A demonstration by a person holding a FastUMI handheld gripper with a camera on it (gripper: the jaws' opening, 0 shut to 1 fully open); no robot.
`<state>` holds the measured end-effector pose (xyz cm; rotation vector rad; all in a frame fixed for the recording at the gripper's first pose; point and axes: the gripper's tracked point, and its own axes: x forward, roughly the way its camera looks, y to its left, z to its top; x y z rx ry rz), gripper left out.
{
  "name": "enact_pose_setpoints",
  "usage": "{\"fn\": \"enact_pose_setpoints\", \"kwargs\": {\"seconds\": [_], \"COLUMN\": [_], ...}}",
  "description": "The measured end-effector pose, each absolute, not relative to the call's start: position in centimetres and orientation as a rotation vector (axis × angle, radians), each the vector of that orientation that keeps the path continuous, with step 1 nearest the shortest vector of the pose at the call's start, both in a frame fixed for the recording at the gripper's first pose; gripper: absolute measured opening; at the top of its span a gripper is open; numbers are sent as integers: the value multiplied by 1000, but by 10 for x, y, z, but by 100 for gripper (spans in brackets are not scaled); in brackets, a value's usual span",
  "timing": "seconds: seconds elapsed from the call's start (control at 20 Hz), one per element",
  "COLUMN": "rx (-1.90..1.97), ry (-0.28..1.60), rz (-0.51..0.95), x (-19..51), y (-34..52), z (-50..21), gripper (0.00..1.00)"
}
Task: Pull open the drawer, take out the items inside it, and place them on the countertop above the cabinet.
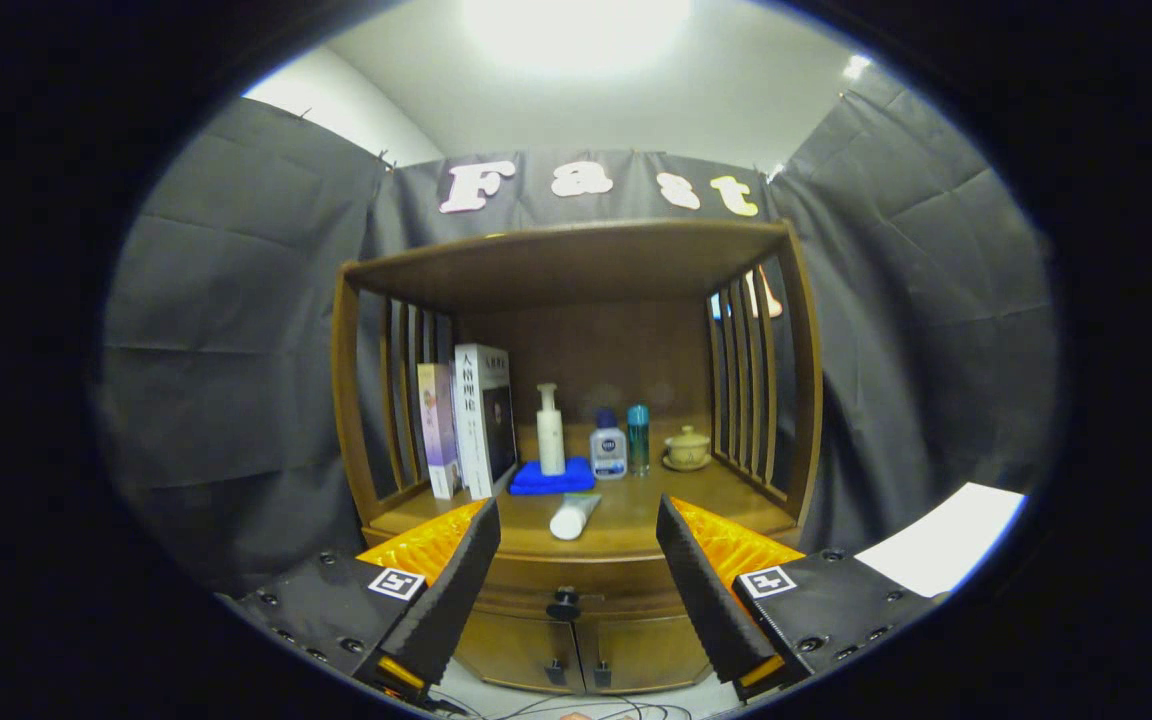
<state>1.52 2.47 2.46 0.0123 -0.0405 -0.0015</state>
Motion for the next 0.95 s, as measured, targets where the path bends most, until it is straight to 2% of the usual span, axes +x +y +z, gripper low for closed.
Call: {"fn": "enact_pose_setpoints", "kwargs": {"seconds": [0.25,0.55,0.95], "rx": [44,36,61], "ry": [-95,-158,-178], "rz": [-28,-99,-89], "x": [-11,-27,-29], "y": [30,0,-5], "z": [61,67,73], "gripper": [98,97,98]}}
